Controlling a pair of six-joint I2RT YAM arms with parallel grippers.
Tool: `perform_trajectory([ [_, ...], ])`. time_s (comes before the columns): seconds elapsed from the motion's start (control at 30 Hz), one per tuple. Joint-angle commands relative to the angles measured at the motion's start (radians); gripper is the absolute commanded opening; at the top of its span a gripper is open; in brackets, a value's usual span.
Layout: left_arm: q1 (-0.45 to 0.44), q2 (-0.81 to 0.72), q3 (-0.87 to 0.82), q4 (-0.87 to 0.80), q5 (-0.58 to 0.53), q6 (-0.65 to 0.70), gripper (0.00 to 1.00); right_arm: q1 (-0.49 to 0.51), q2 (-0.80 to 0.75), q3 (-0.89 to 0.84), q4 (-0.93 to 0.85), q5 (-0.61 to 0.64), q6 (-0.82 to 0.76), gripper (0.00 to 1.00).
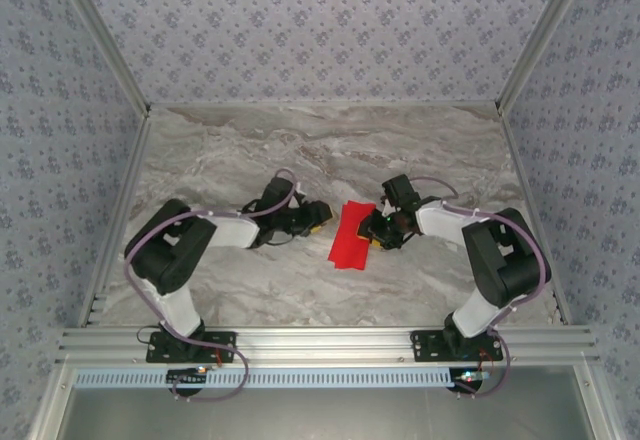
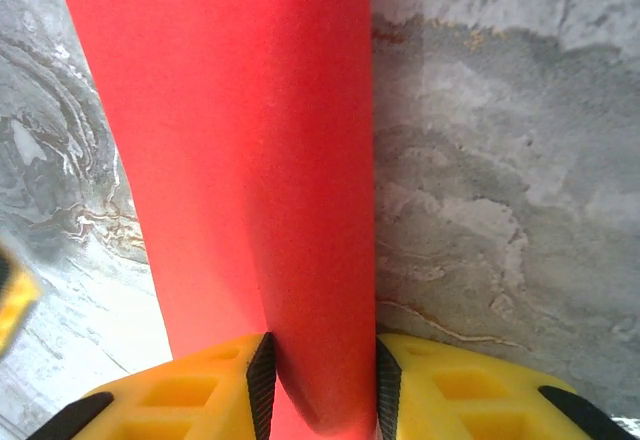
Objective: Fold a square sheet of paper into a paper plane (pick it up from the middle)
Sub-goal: First fold in half a square sheet of paper at the center of the table, then hold the square sheet of paper at the center of the table.
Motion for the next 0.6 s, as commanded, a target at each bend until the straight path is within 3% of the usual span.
perform_trajectory([
  [0.0, 0.016, -0.091, 0.005, -0.16, -0.064, 0.086, 0.47, 0.0, 0.073, -0.018, -0.065, 0.134, 0.007, 0.36],
  [0.3, 0.018, -0.132, 0.032, -0.249, -0.137, 0.162, 0.51, -0.03, 0.126, -0.063, -0.019, 0.144, 0.121, 0.38],
  [0.57, 0.015, -0.087, 0.065, -0.236, -0.119, 0.189, 0.51, -0.055, 0.152, -0.083, -0.013, 0.153, 0.146, 0.38],
])
